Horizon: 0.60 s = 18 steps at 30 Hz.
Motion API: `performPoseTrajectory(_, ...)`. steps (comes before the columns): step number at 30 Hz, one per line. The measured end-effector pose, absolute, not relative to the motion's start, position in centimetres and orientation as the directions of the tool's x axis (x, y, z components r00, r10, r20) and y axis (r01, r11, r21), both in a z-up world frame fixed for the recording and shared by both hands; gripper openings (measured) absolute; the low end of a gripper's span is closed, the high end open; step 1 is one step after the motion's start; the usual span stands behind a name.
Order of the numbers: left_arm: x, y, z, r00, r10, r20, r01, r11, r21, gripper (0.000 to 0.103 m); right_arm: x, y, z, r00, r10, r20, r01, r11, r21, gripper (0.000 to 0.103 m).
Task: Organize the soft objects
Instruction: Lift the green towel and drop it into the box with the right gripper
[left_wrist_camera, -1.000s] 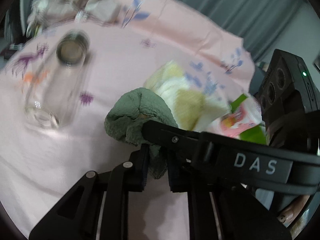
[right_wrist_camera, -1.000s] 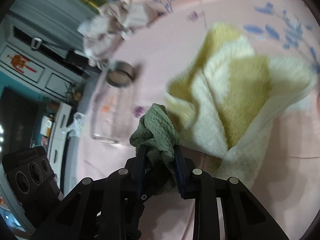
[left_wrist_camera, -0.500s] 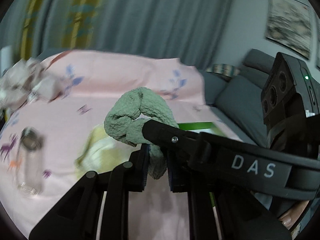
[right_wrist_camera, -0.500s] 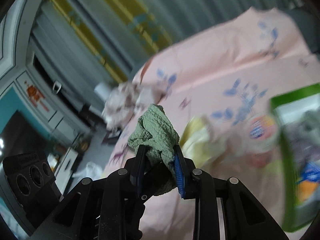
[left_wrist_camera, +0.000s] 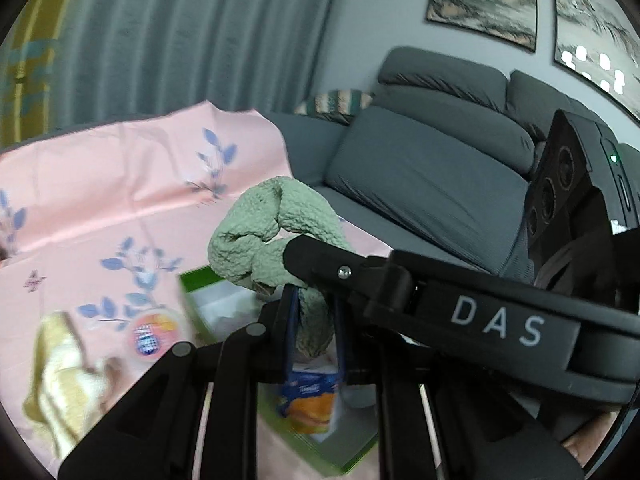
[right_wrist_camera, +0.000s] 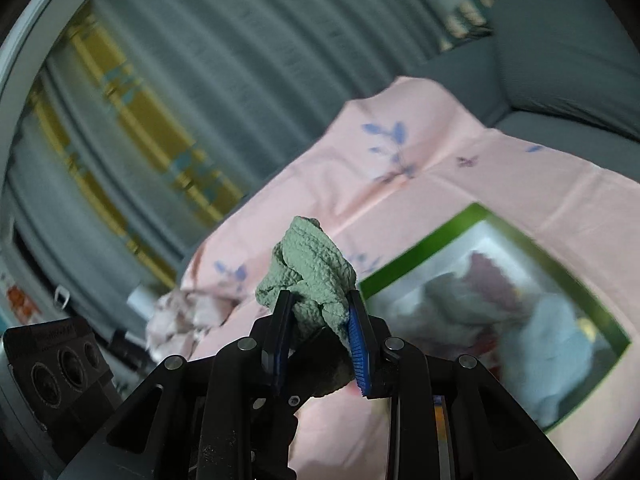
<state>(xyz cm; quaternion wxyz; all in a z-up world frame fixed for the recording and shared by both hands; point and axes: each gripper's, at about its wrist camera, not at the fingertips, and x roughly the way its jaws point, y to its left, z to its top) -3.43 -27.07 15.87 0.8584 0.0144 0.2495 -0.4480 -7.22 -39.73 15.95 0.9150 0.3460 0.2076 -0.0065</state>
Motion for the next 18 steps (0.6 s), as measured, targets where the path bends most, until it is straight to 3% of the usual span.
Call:
performPoseTrajectory(10,-1.1,-32.1,12.2,0.337,-0.782,-0.524,0.778,0.545,-0.314,0.012,-6.2,-44.6,12.2,0.864,0.038,-0.502,0.338,0.695,0.634,0.030)
performPoseTrajectory(18,-0.4,-33.8,10.4,0.318,-0.750,-0.580,0.761,0.567,-0.315,0.016,-5.1,-46.0,10.1,0.819,0.021,-0.573,0.415,0.668,0.618,0.030)
